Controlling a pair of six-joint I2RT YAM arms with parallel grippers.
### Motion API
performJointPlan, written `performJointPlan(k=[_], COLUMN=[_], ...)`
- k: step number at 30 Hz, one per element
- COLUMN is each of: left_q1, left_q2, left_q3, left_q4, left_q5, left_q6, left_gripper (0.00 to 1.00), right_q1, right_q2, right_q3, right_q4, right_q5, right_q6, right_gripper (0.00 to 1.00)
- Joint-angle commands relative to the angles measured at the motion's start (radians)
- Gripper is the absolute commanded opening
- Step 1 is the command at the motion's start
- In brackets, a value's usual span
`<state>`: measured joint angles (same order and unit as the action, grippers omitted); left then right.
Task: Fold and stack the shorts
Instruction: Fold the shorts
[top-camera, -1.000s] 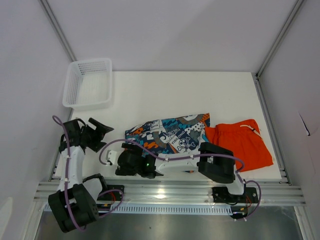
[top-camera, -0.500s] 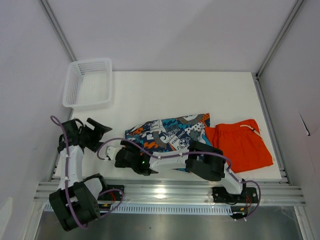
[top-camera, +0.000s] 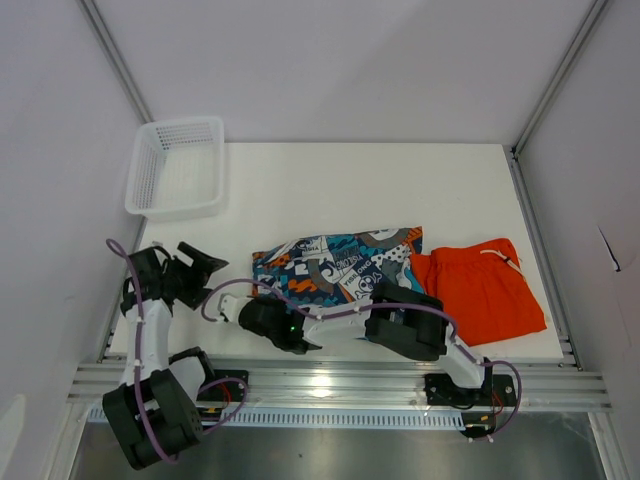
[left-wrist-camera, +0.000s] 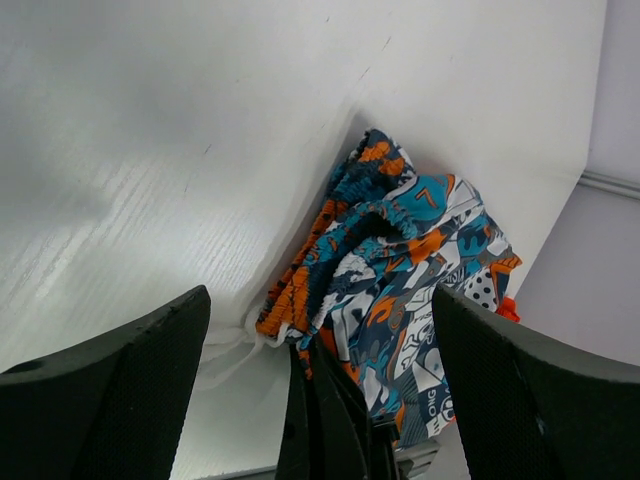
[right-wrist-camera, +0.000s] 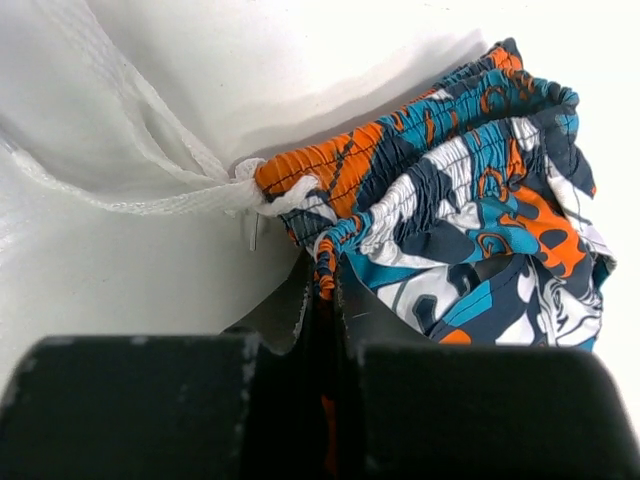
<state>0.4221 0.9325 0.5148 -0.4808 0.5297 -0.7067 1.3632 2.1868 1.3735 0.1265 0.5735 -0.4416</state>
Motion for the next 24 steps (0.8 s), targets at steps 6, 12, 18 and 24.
performJointPlan(k=[6, 12, 18, 24], left_q1=[-0.049, -0.167, -0.252, -0.292], left_q2=[-0.100, -0.037, 0.038, 0.120], left_q3=[-0.108, -0.098, -0.102, -0.104], left_q4=[0.128, 0.197, 0.275, 0.357], left_q5=[0.065, 0.041, 0.018, 0.023], left_q6=[-0.057, -0.112, -0.163, -0.200], left_gripper=[0.96, 0.97, 0.98, 0.99], right_q1=[-0.049, -0.087, -0.125, -0.144], right_q2=[-0.107, -0.176, -0.226, -0.266], right_q3=[-0.086, -0.175, -0.241, -0.287], right_q4=[0.136, 0.223, 0.281, 0.349], right_q5=[-0.098, -0.198, -0.288, -0.331], right_q6=[0.095, 0.178, 0.242, 0.279], right_gripper=[0.00, 0.00, 0.00, 0.00])
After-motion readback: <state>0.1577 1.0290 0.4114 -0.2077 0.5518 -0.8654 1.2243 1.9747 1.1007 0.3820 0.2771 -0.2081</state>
